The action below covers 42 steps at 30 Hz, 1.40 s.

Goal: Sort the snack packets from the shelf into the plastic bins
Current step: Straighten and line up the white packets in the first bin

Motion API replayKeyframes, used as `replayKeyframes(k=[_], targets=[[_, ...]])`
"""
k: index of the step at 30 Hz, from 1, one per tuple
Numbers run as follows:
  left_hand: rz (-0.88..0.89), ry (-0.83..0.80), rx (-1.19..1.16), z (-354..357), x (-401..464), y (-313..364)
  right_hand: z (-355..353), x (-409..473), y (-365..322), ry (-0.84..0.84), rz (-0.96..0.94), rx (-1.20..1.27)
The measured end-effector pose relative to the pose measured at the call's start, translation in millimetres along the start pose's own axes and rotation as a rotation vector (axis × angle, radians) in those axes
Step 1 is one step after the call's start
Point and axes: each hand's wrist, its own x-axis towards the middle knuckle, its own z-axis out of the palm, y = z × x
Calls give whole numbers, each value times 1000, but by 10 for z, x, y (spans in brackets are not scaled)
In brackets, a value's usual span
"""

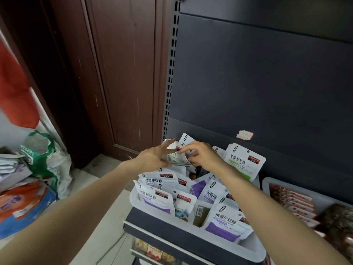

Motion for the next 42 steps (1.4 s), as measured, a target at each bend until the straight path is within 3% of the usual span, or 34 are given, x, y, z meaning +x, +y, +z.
replayKeyframes(k=[4,10,15,21,25,29,34,37,42], targets=[[-15,25,-7,28,5,-23,24,45,29,31,30,-36],[52,-7,106,31,16,-39,10,109,-10,132,-111,-451],[56,6,72,-9,55,-78,-180,104,-20,235,-224,-470],[-12,-1,180,-38,107,44,-424,-89,-48,317,-195,-727],[-49,4,217,-34,98,79,-499,-216,-10,307,-116,-668],[-51,6,226,-9,67,103,-471,-272,55,410,38,-602],[-34,-1,231,-11,30,98,-419,-253,61,501,180,-710],[-36,-17,271,-27,17,144,-382,-224,105,493,212,-751],[-18,-61,342,-47,-48,251,-317,-201,199,379,181,-583]])
